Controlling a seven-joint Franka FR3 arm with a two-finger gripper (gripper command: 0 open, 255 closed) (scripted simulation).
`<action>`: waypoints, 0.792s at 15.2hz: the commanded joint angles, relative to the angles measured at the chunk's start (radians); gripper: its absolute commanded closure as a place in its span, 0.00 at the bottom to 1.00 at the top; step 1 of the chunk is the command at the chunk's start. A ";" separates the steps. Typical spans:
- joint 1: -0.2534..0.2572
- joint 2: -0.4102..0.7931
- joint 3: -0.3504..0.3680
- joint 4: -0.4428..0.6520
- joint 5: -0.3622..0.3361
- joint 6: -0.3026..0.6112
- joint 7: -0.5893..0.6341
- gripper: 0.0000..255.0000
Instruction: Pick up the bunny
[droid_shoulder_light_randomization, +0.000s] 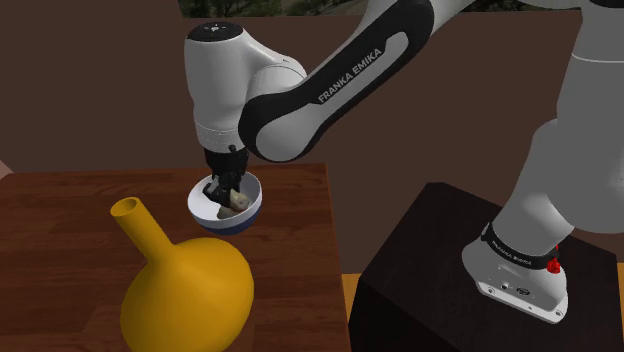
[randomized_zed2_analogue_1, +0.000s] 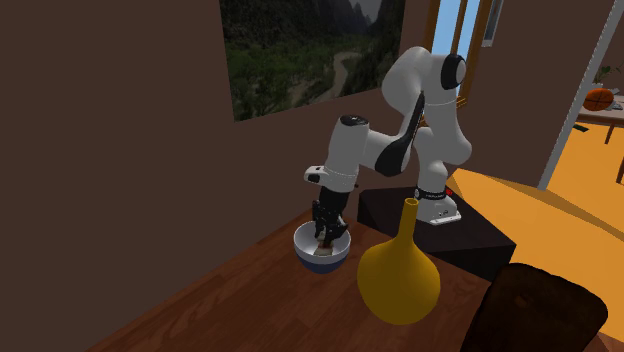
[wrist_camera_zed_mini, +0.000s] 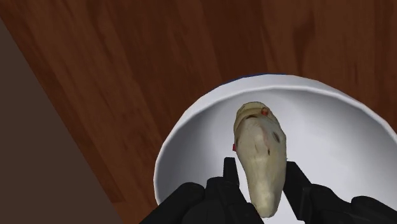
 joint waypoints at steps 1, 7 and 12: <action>-0.002 -0.007 0.002 0.004 0.006 -0.011 -0.005 1.00; -0.008 -0.045 0.012 0.038 0.035 -0.079 -0.029 1.00; -0.012 -0.072 0.018 0.073 0.056 -0.138 -0.047 1.00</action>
